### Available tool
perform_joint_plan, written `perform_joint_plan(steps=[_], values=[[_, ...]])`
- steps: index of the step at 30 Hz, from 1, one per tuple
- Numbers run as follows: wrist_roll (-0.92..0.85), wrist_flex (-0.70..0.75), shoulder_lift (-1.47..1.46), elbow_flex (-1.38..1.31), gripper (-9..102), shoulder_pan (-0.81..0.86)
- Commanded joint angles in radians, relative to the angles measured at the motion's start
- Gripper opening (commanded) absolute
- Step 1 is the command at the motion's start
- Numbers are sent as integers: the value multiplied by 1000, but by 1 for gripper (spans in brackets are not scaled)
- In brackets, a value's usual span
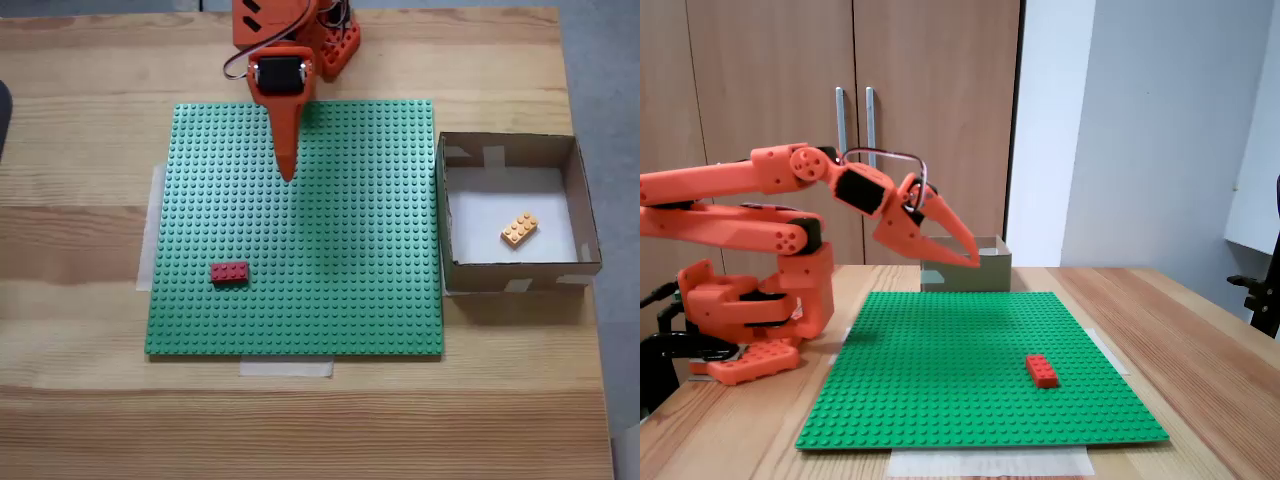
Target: Pick the yellow lego block and put it in the box.
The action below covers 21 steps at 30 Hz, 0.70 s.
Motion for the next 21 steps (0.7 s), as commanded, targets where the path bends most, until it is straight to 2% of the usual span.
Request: perform_joint_plan(steps=[1, 21], values=[[-9, 15, 29, 18, -1, 17], [-34, 41, 143, 210, -1, 58]])
